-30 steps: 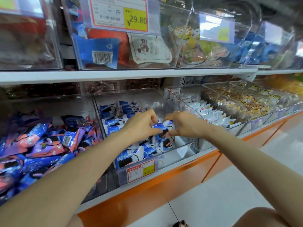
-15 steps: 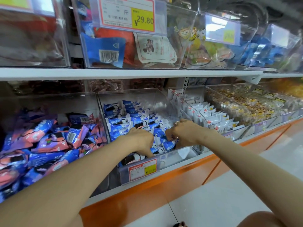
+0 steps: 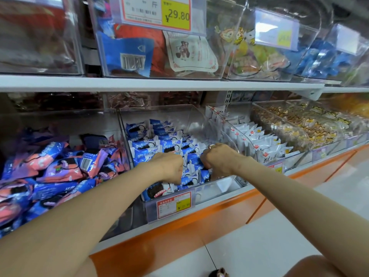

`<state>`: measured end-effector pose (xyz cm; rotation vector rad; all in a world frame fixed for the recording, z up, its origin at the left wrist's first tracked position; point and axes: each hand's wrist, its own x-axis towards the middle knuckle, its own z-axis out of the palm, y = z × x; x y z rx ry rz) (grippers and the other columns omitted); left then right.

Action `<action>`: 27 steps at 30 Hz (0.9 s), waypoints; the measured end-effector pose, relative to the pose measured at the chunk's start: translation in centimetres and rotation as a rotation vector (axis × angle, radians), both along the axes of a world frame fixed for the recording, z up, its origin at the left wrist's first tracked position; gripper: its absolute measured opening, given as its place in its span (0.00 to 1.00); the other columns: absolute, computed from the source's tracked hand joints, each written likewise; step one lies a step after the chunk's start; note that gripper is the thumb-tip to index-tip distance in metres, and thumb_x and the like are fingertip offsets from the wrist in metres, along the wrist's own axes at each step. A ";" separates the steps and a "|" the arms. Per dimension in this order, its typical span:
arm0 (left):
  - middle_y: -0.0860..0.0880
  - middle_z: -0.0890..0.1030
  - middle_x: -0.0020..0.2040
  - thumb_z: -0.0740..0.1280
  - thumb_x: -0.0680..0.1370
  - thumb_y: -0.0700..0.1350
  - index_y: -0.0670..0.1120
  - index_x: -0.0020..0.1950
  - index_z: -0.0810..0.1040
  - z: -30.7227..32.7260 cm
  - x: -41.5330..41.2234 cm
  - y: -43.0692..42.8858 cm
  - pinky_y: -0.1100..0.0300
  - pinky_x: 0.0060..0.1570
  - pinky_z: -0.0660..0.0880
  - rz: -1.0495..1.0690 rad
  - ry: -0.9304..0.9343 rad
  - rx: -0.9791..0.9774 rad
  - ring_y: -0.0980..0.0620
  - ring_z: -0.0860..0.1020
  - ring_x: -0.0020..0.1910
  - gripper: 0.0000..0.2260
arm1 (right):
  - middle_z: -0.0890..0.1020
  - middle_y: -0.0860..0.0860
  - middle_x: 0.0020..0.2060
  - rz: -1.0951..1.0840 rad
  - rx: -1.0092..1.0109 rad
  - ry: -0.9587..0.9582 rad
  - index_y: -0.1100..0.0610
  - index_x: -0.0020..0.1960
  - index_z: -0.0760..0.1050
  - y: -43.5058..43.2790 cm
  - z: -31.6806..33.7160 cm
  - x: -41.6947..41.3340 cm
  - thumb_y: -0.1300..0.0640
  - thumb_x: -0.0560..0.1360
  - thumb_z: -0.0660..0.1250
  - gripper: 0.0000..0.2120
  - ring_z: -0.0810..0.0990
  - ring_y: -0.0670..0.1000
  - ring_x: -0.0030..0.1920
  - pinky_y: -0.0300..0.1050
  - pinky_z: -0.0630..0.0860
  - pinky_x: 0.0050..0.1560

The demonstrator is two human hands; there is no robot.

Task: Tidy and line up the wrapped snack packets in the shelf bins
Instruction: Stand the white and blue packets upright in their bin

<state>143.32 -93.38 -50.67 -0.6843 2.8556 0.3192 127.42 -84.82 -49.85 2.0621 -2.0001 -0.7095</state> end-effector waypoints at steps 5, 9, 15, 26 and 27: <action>0.51 0.79 0.40 0.69 0.75 0.44 0.45 0.46 0.79 0.3 0.3 0.1 0.60 0.42 0.71 0.003 0.031 0.007 0.54 0.75 0.40 0.03 | 0.79 0.53 0.48 0.019 -0.045 -0.003 0.54 0.50 0.72 0.2 -0.1 0.2 0.52 0.72 0.64 0.08 0.77 0.55 0.50 0.49 0.72 0.55; 0.56 0.77 0.38 0.72 0.73 0.47 0.48 0.46 0.76 1.0 1.1 -0.2 0.63 0.35 0.68 -0.026 0.071 0.123 0.57 0.74 0.37 0.06 | 0.81 0.52 0.47 0.034 -0.050 -0.025 0.54 0.49 0.73 0.2 -0.4 -0.1 0.52 0.73 0.63 0.07 0.78 0.55 0.50 0.46 0.68 0.53; 0.58 0.77 0.36 0.71 0.73 0.50 0.52 0.43 0.76 1.7 1.4 0.4 0.66 0.34 0.62 -0.099 0.126 0.057 0.62 0.71 0.37 0.05 | 0.79 0.50 0.50 -0.125 -0.047 -0.302 0.54 0.56 0.75 0.0 0.9 -0.4 0.54 0.70 0.72 0.15 0.77 0.52 0.51 0.41 0.67 0.45; 0.49 0.79 0.52 0.64 0.77 0.47 0.48 0.51 0.76 3.6 3.6 -3.4 0.58 0.44 0.69 0.405 0.517 -0.205 0.47 0.77 0.51 0.05 | 0.75 0.53 0.60 -0.034 -0.425 -0.634 0.53 0.65 0.72 -4.3 0.9 1.6 0.55 0.74 0.69 0.20 0.73 0.52 0.60 0.47 0.70 0.60; 0.48 0.79 0.52 0.64 0.78 0.47 0.48 0.52 0.76 3.6 3.7 -3.5 0.58 0.44 0.69 0.413 0.519 -0.205 0.47 0.77 0.51 0.05 | 0.75 0.53 0.59 -0.004 -0.415 -0.589 0.53 0.64 0.73 -4.8 0.7 1.9 0.55 0.73 0.69 0.20 0.73 0.53 0.60 0.47 0.69 0.59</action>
